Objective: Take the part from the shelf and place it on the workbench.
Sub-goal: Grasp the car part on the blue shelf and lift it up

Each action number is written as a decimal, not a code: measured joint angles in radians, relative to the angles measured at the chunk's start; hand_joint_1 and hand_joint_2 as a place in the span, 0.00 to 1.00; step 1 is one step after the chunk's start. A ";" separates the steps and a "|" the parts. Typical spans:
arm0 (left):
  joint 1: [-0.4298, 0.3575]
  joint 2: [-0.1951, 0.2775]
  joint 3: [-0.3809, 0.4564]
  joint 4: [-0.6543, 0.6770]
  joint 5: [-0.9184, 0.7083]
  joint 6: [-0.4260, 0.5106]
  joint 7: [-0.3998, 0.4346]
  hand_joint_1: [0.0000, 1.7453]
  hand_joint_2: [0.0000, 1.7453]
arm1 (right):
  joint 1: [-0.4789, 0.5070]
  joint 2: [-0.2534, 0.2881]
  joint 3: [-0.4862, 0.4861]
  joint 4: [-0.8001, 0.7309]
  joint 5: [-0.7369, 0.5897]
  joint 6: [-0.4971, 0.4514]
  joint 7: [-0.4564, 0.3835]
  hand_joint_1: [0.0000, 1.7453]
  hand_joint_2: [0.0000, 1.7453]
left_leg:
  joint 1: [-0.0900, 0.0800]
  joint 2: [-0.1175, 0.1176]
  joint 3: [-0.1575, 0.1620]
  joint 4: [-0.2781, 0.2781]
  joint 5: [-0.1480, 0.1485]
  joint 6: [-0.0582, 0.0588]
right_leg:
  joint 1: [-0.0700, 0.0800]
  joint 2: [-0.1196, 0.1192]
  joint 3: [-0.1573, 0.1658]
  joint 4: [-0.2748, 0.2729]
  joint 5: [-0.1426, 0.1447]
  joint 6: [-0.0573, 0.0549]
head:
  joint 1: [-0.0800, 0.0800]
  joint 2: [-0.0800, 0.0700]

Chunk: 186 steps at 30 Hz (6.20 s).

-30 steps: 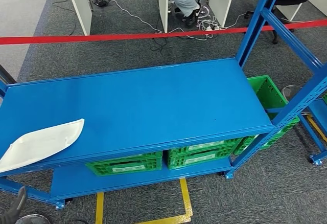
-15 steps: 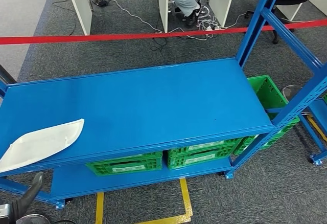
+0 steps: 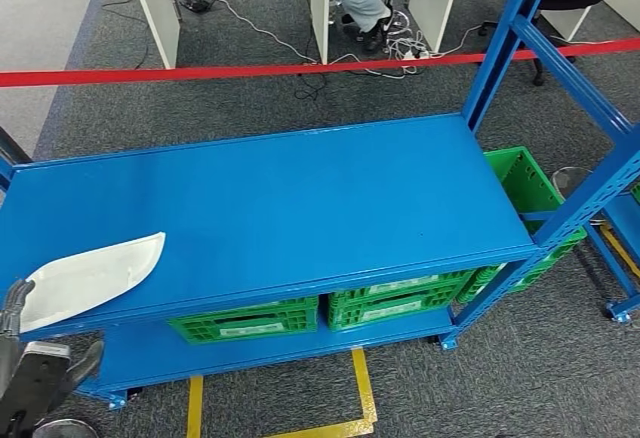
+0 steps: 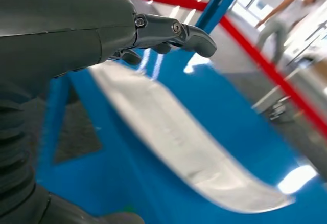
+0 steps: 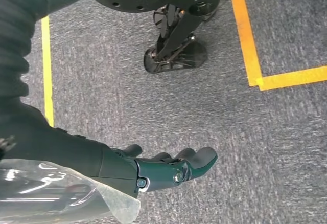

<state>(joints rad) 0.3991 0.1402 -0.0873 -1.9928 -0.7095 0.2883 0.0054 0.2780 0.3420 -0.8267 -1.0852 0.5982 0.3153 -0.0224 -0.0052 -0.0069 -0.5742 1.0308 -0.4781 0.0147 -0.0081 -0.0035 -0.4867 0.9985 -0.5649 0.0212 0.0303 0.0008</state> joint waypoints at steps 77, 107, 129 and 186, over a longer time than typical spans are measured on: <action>-0.152 0.125 0.076 0.125 -0.296 -0.299 0.273 0.00 1.00 | -0.034 0.004 -0.027 0.054 0.084 0.029 0.010 0.00 1.00 | 0.000 0.000 0.000 0.000 0.000 0.000 | 0.000 0.000 0.000 0.000 -0.001 0.000 | 0.000 0.000; -0.353 0.129 -0.026 0.367 -0.338 -0.362 0.271 0.09 1.00 | -0.104 0.005 -0.137 0.136 0.252 0.039 -0.062 0.00 1.00 | 0.000 0.000 0.000 0.000 0.000 0.000 | 0.000 0.001 0.000 0.000 -0.001 0.000 | 0.000 0.000; -0.338 0.112 -0.048 0.391 -0.287 -0.191 0.130 1.00 1.00 | -0.134 0.005 -0.210 0.162 0.313 0.063 -0.099 0.00 1.00 | 0.001 -0.004 0.000 0.000 0.005 -0.001 | 0.000 -0.002 0.001 0.001 0.002 0.001 | 0.000 0.000; -0.100 0.021 -0.097 0.064 -0.089 0.100 -0.120 1.00 1.00 | -0.098 0.008 -0.179 0.162 0.162 -0.010 -0.144 0.00 1.00 | -0.006 -0.002 0.016 -0.015 0.002 0.004 | -0.003 0.004 -0.032 0.023 0.035 0.002 | 0.002 0.000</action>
<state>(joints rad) 0.2988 0.1616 -0.1847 -1.9292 -0.7990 0.3882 -0.1149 0.1798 0.3498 -1.0057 -0.9230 0.7606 0.3055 -0.1661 -0.0109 -0.0089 -0.5582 1.0162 -0.4758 0.0189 -0.0112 0.0004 -0.5189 1.0215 -0.5302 0.0233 0.0319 0.0008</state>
